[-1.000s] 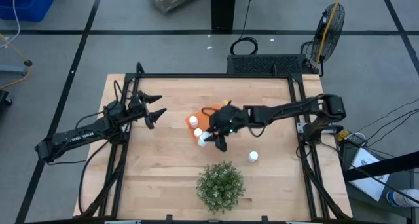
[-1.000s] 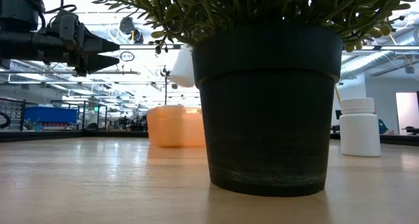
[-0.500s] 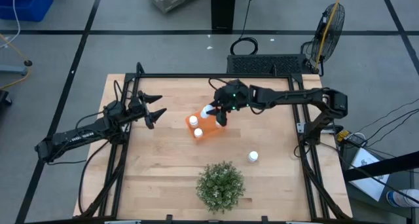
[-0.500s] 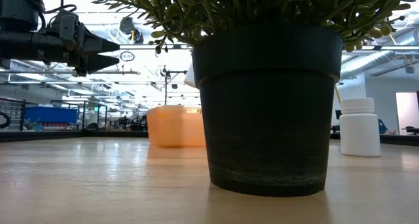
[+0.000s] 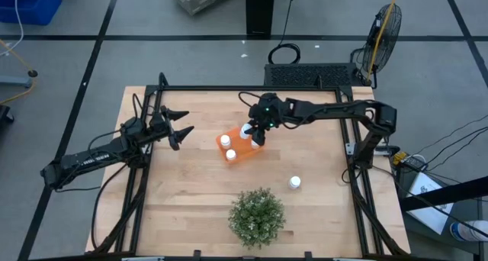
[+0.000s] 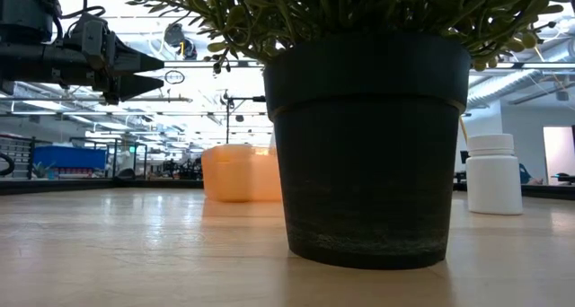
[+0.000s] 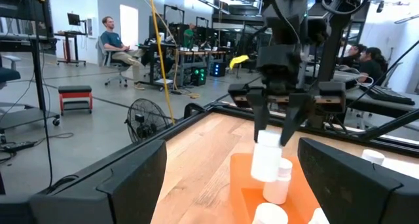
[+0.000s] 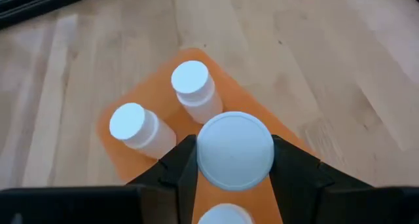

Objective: Pick and place pill bottles into a basket
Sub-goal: Put the white pill bottle into the orange bin

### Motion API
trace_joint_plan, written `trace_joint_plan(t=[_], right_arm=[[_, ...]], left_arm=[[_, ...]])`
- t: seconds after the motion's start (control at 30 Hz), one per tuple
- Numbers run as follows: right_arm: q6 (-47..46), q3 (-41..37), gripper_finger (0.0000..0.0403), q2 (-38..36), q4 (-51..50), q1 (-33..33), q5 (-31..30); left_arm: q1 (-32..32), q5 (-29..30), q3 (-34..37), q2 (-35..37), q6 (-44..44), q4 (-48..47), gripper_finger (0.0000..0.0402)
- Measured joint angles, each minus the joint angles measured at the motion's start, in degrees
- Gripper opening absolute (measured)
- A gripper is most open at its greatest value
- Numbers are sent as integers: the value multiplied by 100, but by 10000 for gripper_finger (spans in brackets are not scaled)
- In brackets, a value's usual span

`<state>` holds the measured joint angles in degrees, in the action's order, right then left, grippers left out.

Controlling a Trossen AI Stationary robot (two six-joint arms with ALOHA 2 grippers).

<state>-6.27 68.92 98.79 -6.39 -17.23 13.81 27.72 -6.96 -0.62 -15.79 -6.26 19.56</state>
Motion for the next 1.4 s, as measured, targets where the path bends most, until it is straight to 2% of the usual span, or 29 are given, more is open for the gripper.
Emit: trace_joint_plan(t=[0.73,1.13,1.4], right_arm=[[314,-1,140,217,-608,-342,-350],[308,-1,140,220,-829,-177,-322],[280,5,140,612,-728,-179,-308]], left_arm=[[-2,-2,0,0,0,-3,349],[-2,-2,0,0,0,-2,349],[0,-2,0,0,0,-2,349]])
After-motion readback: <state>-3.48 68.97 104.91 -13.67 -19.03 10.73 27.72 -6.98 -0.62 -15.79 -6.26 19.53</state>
